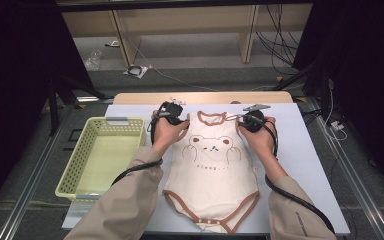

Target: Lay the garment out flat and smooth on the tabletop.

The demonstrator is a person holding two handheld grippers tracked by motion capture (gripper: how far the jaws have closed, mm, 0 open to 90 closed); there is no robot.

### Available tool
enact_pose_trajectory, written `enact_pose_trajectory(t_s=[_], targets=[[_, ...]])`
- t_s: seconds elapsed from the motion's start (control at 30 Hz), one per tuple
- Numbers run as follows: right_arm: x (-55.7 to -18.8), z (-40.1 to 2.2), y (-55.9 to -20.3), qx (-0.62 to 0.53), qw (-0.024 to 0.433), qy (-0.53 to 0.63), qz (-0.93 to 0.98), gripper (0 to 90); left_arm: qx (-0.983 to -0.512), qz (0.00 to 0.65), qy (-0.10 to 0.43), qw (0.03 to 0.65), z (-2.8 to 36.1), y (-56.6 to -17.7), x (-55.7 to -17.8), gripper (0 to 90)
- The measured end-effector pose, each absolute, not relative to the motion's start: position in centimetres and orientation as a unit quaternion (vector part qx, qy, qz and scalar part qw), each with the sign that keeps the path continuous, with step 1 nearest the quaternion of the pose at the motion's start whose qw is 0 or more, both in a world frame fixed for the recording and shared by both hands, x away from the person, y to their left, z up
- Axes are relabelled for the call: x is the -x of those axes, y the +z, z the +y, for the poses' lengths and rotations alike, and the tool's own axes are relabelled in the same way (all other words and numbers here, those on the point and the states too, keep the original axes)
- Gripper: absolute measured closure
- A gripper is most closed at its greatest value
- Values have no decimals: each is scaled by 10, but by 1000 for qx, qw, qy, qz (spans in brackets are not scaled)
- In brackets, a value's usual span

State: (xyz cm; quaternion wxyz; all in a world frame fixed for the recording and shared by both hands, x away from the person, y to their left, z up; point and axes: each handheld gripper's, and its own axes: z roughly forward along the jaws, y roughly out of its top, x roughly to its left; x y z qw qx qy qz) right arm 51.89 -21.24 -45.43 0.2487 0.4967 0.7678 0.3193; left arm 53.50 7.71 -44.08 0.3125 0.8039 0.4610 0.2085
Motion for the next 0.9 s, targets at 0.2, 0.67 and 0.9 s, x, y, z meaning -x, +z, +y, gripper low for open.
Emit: enact_pose_trajectory(t_s=[0.2,0.67,0.9], targets=[[-488,-230,-465,-509,190,318,777,754,-835,428,190,290,84,-450,-502,531],[-445,-237,-480,-527,124,321,777,832,-861,374,150,310,92,-457,-434,637],[-437,-226,-471,-504,174,308,788,898,-861,359,151,328,100,-451,-410,643]])
